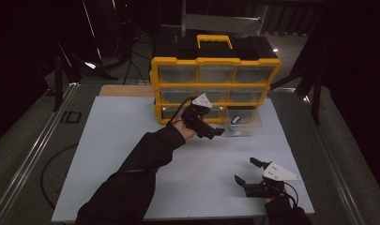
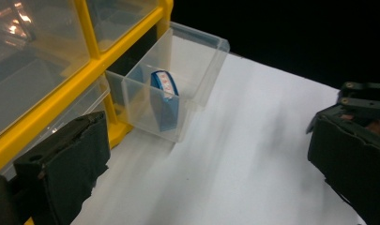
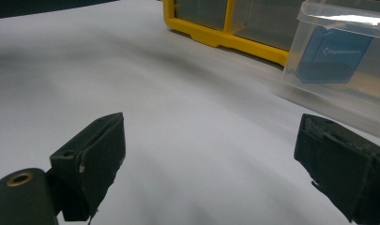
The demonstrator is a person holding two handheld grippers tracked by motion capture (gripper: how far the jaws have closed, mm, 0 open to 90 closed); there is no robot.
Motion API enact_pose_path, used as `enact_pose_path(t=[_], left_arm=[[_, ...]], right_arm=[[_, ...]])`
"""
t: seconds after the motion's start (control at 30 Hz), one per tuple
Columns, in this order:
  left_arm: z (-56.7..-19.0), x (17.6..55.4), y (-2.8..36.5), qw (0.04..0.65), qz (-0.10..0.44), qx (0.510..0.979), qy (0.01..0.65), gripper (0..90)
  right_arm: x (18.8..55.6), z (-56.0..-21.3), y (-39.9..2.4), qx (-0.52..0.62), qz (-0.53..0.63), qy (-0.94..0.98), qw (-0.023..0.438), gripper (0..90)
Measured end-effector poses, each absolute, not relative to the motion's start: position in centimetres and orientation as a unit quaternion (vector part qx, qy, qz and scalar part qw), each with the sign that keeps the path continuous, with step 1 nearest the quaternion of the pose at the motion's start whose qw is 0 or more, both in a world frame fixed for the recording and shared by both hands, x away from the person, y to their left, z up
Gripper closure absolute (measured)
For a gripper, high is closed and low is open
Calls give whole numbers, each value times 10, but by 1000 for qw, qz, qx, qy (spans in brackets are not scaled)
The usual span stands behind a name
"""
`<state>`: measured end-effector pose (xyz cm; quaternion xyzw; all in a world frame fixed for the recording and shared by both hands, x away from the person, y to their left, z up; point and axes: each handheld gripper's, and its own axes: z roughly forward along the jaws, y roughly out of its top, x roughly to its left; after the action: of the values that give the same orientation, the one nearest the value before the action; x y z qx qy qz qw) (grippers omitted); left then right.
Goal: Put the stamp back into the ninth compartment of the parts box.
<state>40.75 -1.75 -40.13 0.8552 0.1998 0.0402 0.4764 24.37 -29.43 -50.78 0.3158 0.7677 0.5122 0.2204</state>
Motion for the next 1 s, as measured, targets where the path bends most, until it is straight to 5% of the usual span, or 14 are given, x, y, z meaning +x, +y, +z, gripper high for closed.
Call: enact_pose_path(t=[1.0], left_arm=[[-408, 365, 48, 492, 53, 842, 213, 0]], right_arm=[[243, -506, -292, 312, 514, 767, 221, 93]])
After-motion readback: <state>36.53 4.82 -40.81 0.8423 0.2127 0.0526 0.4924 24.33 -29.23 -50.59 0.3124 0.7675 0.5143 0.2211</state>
